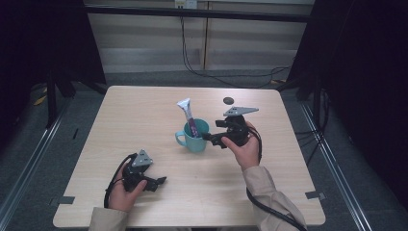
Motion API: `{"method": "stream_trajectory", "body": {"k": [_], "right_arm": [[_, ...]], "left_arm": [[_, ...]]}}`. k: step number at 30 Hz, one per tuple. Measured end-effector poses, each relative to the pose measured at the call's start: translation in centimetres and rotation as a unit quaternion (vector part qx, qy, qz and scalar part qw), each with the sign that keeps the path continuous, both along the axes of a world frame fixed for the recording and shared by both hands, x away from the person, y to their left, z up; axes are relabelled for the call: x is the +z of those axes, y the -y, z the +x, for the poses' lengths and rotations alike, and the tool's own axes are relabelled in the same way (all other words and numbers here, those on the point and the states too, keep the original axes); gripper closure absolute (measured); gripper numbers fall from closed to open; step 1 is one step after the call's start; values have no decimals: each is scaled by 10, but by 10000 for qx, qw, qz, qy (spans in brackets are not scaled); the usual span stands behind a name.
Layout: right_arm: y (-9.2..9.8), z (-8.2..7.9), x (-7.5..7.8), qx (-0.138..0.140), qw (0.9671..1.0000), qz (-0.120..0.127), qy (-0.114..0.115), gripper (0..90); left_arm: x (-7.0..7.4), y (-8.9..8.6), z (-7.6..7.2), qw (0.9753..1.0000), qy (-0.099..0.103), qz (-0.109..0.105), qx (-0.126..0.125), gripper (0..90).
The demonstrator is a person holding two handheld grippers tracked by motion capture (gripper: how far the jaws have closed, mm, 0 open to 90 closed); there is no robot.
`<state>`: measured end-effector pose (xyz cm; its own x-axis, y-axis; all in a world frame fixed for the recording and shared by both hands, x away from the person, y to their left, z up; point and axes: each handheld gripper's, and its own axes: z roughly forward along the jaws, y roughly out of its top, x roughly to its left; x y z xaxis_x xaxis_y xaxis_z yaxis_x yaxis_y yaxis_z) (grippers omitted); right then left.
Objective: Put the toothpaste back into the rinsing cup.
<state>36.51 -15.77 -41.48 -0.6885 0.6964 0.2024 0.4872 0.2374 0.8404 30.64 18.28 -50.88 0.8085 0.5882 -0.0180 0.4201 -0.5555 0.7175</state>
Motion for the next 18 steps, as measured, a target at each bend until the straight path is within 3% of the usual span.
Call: {"method": "stream_trajectory", "body": {"k": [7, 18], "right_arm": [[13, -7, 0, 22, 10000, 74, -23, 164], [30, -15, -2, -22, 9999, -58, -86, 164]], "left_arm": [[0, 0, 0, 10000, 10, 10, 5, 109], [0, 0, 0, 10000, 15, 19, 8, 109]]}}
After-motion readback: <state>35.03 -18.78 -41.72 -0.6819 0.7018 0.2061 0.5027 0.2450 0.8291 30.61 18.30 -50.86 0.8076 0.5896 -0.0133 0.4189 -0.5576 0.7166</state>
